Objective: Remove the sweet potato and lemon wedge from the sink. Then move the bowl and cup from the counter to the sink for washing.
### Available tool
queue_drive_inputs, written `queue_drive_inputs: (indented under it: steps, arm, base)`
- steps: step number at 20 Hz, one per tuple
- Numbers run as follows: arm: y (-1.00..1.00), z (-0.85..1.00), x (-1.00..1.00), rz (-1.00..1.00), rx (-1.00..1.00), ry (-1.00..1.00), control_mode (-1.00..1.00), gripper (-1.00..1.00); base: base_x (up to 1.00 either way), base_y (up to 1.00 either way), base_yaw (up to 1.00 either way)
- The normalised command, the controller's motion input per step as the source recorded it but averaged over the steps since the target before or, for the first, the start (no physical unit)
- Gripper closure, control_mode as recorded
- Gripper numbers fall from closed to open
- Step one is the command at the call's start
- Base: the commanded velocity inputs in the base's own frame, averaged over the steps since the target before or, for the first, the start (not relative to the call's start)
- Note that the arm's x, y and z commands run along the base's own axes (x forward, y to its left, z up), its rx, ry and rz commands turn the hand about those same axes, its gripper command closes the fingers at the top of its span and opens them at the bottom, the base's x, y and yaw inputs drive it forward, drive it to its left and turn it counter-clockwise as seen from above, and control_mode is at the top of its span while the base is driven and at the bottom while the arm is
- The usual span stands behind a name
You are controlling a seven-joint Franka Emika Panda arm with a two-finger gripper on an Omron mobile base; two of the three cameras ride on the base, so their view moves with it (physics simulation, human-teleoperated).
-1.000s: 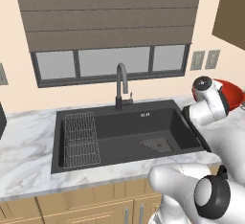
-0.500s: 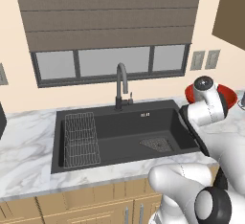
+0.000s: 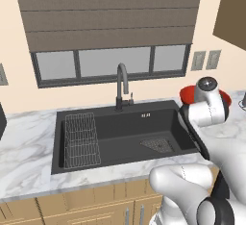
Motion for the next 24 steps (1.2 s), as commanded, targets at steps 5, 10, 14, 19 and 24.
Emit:
queue_drive_inputs:
  steps: [5,10,14,19,24]
  arm:
    - [0.16,-0.03,0.0,0.08,0.11,0.05,-1.0,1.0]
    - [0.16,-0.06,0.0,0.08,0.13,0.09,-1.0,1.0]
    - [0.2,-0.05,0.0,0.07,0.05,0.04,-1.0,1.0]
    - [0.28,-0.01,0.0,0.09,0.0,0.0,-1.0,1.0]
    - [0.28,-0.01,0.0,0.09,0.0,0.0,-1.0,1.0]
  base:
    - [0.0,0.0,0.0]
    - [0.0,0.0,0.0]
    - [0.0,0.0,0.0]
    - [0.0,0.0,0.0]
    - [0.0,0.0,0.0]
